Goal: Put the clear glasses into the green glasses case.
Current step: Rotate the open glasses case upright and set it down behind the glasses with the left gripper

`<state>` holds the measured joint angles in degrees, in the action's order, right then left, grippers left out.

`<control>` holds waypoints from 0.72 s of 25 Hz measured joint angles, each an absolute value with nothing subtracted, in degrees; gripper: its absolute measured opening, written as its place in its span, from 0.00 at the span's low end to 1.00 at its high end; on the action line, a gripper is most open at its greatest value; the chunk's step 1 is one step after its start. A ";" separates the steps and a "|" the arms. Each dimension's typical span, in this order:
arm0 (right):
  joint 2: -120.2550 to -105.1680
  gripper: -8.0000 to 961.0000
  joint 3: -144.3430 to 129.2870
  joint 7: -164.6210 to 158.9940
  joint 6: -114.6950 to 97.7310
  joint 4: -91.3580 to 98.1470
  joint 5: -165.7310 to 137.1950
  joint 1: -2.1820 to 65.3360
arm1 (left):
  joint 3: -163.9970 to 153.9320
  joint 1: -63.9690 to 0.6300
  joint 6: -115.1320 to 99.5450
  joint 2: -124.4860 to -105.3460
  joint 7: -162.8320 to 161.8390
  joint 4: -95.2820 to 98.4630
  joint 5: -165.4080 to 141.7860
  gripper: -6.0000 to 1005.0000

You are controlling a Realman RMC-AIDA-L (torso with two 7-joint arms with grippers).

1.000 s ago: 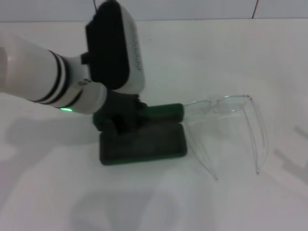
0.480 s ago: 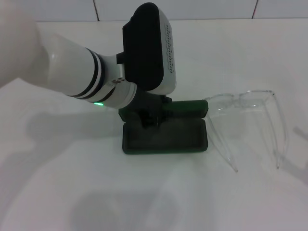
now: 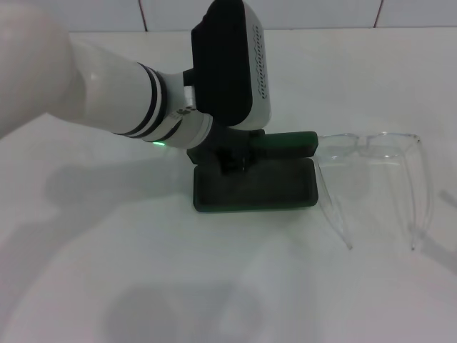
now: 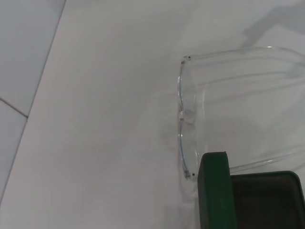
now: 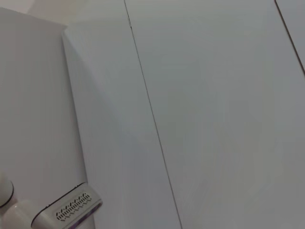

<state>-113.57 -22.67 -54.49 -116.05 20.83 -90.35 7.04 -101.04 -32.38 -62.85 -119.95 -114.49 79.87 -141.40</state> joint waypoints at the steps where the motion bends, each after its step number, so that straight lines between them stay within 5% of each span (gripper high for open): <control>1: -113.57 0.92 -22.69 -54.49 -115.98 20.83 -90.35 7.03 | -101.09 -32.55 -62.85 -119.95 -114.48 79.68 -141.20 0.24; 18: -113.55 0.91 -22.85 -54.49 -115.65 20.83 -90.41 6.94 | -102.80 -33.63 -62.77 -119.97 -114.71 78.12 -141.17 0.26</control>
